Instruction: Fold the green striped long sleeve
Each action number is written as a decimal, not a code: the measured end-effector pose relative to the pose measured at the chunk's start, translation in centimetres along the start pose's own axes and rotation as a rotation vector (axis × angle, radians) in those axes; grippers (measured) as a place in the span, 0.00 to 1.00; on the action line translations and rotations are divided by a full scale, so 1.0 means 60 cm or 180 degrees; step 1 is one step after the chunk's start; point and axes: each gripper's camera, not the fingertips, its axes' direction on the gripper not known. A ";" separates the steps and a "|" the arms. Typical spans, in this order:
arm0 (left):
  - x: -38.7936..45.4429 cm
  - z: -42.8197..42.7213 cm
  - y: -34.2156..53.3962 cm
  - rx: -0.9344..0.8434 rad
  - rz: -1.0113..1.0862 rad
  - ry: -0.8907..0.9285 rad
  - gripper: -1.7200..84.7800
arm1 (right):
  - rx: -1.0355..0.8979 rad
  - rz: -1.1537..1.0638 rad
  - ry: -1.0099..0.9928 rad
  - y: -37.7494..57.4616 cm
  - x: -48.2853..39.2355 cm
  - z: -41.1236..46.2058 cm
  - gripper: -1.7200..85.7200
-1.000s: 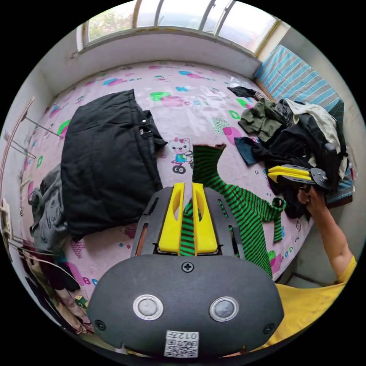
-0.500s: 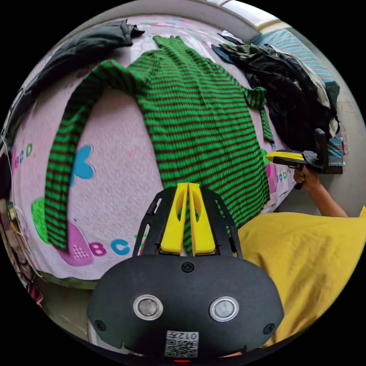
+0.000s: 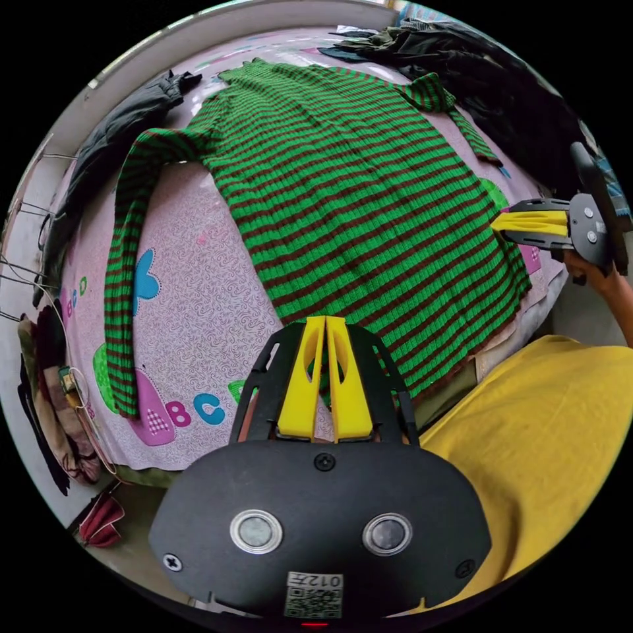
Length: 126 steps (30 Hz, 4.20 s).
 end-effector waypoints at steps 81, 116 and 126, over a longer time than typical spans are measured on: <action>-0.091 0.145 -0.241 -0.0313 -0.0677 0.1181 0.02 | 0.0021 -0.1063 0.2758 0.328 0.079 -0.206 0.03; -0.248 0.034 -0.119 -0.0114 -0.0988 0.1615 0.02 | 0.2137 -0.2344 0.1852 -0.228 -0.260 -0.199 0.05; -0.357 -0.033 -0.054 0.0208 -0.1476 0.1482 0.02 | 0.1878 -0.1063 0.0548 -0.262 -0.104 -0.201 0.12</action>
